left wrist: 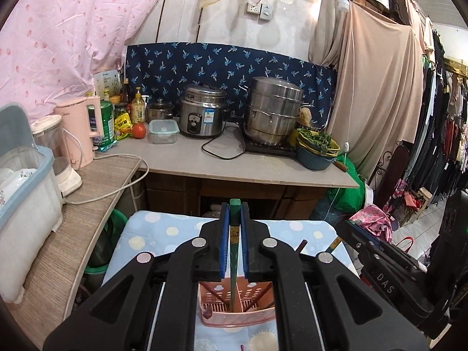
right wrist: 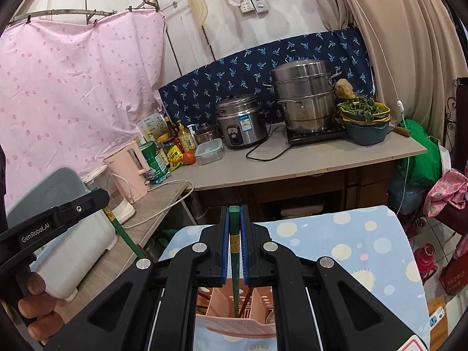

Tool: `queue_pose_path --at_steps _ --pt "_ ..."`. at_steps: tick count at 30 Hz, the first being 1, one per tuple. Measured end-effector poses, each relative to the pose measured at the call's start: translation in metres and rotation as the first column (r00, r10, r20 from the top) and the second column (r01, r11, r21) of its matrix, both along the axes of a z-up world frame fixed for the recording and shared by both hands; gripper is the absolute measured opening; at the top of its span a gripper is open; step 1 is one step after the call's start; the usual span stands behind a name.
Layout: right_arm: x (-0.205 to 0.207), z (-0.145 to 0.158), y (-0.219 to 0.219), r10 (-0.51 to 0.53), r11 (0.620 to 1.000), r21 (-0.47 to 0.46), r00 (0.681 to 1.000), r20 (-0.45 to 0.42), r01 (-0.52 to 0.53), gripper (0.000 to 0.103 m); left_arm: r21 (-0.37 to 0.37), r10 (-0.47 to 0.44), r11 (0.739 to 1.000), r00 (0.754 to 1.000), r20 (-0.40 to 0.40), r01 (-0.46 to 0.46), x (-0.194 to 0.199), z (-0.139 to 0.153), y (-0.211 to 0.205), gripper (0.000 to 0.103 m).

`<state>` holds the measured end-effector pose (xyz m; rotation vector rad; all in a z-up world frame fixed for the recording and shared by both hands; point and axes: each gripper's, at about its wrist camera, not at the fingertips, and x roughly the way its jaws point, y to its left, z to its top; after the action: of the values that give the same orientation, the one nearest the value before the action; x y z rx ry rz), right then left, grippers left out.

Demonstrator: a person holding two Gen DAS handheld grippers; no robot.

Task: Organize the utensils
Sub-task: 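Lift both green chopsticks into the pink basket and open both tools, then move both open tools back down over the remaining utensils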

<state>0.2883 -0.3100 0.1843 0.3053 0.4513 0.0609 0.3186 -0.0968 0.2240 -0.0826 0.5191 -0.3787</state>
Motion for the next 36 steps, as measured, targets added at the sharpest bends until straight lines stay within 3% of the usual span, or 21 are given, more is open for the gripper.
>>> queue_pose_path --at_steps 4,8,18,26,36 --pt "-0.004 -0.002 0.000 -0.002 1.000 -0.005 1.000 -0.004 0.002 0.011 -0.016 0.000 1.000 1.000 -0.006 -0.001 -0.001 -0.001 0.003 0.008" --pt "-0.010 0.004 -0.001 -0.007 1.000 -0.002 1.000 0.009 0.007 0.012 -0.013 0.010 1.000 1.000 0.005 -0.010 -0.005 0.001 0.005 0.031" --pt "-0.046 0.016 0.001 0.006 1.000 -0.001 0.999 0.040 -0.006 0.024 0.012 0.020 1.000 0.999 0.028 -0.021 -0.030 0.005 0.010 0.046" --pt "-0.097 -0.001 0.013 0.023 0.999 -0.033 1.000 0.015 -0.023 0.028 0.052 0.023 0.998 1.000 0.010 -0.023 -0.067 -0.014 0.025 0.048" --pt "-0.163 -0.048 0.031 0.039 0.998 -0.055 0.996 -0.077 -0.043 0.029 0.094 0.043 0.995 0.998 -0.039 -0.039 -0.119 -0.054 0.047 0.048"
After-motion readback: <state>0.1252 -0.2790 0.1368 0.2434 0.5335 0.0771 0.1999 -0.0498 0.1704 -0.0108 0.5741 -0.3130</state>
